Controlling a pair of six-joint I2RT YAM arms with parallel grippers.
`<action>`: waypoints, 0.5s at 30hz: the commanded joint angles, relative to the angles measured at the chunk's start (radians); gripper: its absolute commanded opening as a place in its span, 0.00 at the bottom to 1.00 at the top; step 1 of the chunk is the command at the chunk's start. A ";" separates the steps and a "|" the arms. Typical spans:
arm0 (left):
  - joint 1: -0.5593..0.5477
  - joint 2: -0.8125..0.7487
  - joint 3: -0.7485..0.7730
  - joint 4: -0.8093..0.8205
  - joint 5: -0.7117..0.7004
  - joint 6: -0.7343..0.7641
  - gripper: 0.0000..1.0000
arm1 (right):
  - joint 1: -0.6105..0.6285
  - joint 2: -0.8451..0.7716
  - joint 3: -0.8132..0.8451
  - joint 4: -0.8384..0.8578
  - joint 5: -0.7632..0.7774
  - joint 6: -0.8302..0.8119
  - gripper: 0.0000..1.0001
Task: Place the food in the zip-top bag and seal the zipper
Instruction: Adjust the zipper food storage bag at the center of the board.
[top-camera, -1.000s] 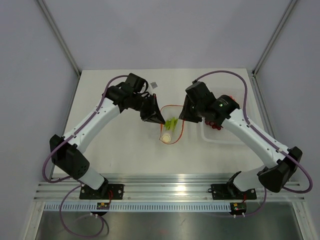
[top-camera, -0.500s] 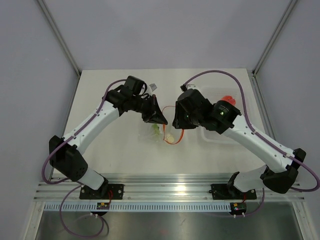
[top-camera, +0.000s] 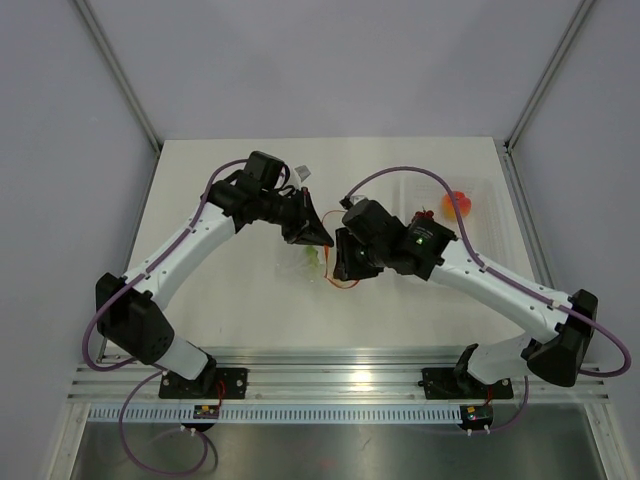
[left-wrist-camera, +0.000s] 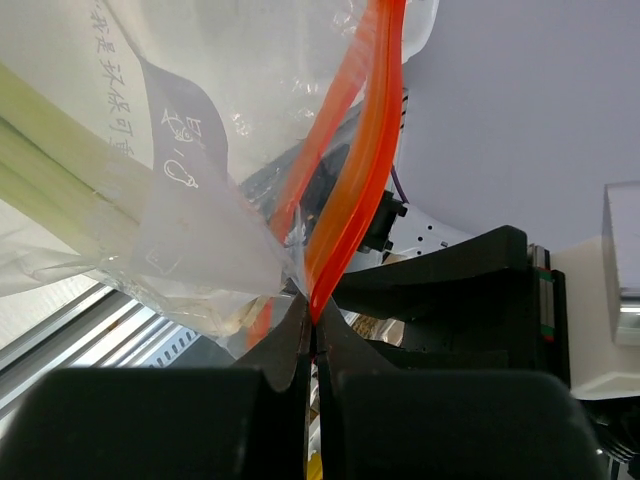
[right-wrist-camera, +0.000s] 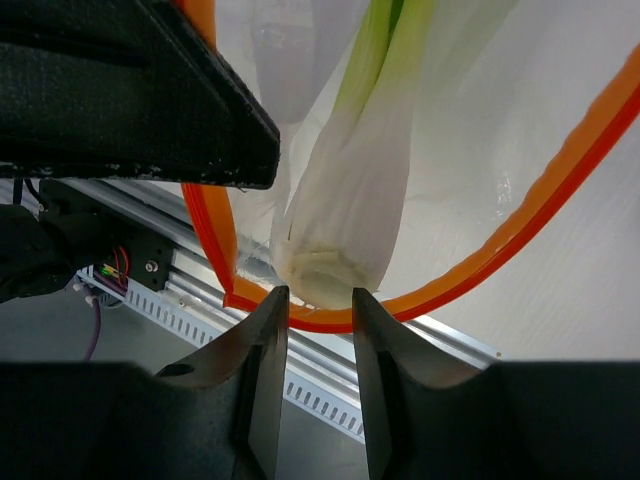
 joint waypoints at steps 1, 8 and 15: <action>0.005 -0.052 -0.002 0.046 0.053 -0.025 0.00 | 0.013 0.010 -0.026 0.077 -0.033 -0.013 0.38; 0.007 -0.072 -0.012 0.062 0.061 -0.047 0.00 | 0.014 0.027 -0.075 0.148 -0.030 0.000 0.37; 0.007 -0.121 -0.060 0.110 0.073 -0.093 0.00 | 0.017 0.060 -0.125 0.310 0.140 0.062 0.33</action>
